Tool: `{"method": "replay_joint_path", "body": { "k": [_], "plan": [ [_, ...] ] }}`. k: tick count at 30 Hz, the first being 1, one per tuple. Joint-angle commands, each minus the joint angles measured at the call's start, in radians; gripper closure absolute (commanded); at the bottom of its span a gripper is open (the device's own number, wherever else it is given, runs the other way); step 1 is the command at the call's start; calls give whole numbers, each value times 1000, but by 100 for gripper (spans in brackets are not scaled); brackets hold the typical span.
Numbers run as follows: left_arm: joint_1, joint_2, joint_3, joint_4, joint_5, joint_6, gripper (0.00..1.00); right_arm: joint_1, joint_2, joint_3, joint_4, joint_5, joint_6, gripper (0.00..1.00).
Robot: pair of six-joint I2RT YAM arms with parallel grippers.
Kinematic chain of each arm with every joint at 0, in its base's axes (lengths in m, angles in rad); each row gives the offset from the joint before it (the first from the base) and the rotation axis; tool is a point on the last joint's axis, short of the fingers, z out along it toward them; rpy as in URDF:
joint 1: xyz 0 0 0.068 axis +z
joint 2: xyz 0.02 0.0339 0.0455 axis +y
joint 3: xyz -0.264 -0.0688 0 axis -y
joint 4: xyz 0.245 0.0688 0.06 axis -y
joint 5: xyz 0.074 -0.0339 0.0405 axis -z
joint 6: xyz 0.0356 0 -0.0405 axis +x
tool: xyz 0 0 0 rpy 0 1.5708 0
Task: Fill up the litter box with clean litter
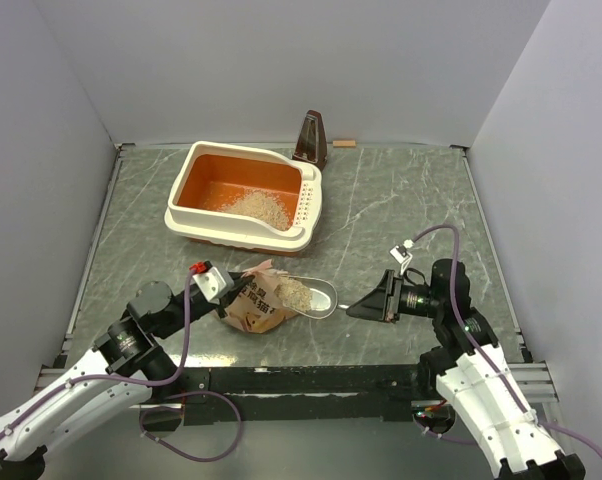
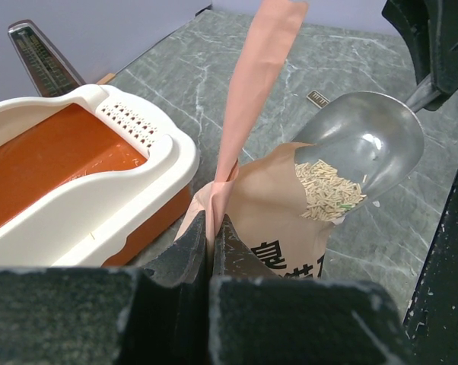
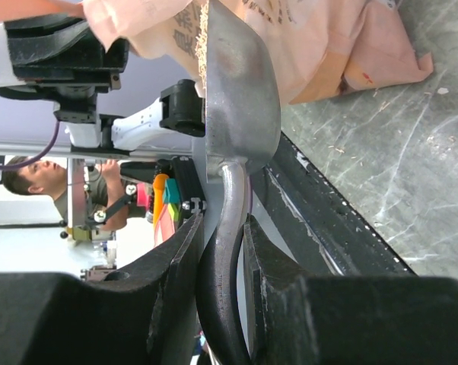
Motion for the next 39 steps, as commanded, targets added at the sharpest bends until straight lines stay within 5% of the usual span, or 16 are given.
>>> {"method": "replay_joint_path", "body": {
  "k": [1,20,31,39],
  "plan": [
    [1,-24,21,112,-28,6,99,-2,-28,64,-5,-84,42,100],
    [3,-114,24,129,-77,1,99,-2,40,199,-51,-8,34,100],
    [3,-168,22,129,-92,9,99,-6,147,231,124,45,171,100],
    [3,-173,22,129,-78,14,99,-8,308,404,148,85,171,100]
  ]
}}
